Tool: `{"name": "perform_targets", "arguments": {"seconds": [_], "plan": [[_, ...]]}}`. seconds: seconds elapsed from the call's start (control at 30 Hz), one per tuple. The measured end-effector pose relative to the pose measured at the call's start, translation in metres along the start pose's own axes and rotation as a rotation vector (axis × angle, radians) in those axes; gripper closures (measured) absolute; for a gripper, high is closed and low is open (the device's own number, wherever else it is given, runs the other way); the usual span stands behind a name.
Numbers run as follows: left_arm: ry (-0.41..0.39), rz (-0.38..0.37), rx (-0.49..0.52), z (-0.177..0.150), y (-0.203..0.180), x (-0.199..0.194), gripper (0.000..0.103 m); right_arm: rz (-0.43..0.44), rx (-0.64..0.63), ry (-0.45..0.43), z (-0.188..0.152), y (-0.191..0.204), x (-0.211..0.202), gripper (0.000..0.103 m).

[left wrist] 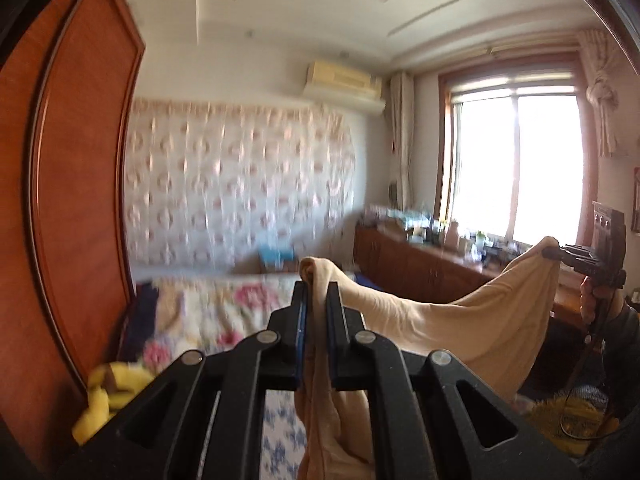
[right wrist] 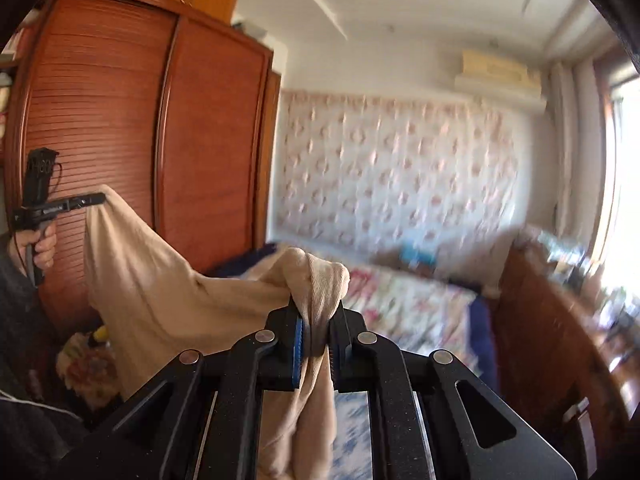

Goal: Fold small clothes
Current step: 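Lift the shirt high with both grippers and shake it out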

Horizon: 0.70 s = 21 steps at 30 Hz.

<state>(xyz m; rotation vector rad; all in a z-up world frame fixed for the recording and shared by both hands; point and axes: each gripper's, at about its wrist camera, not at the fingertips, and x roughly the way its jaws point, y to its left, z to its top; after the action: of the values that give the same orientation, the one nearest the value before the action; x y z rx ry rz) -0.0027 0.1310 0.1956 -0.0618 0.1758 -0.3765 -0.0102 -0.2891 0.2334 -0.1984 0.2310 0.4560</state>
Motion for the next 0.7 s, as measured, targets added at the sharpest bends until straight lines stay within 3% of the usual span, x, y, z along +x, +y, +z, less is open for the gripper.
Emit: {"name": "perform_targets", "arguments": {"seconds": [0.2,0.4,0.53,0.7], "plan": [[-0.139,0.028,0.039,0.054,0.001,-0.029,0.098,-0.042,-0.092,-0.123,0.061,0.009,-0.04,0.096],[-0.196,0.079,0.067,0.083,0.013,-0.036,0.098,-0.054,-0.137,-0.177,0.094,0.015,-0.058,0.096],[-0.154,0.186,0.096,0.079,0.033,0.002,0.098,-0.118,-0.177,-0.124,0.09,0.005,-0.024,0.096],[-0.02,0.225,0.063,0.046,0.075,0.108,0.098,-0.178,-0.174,0.016,0.066,-0.029,0.069,0.096]]}}
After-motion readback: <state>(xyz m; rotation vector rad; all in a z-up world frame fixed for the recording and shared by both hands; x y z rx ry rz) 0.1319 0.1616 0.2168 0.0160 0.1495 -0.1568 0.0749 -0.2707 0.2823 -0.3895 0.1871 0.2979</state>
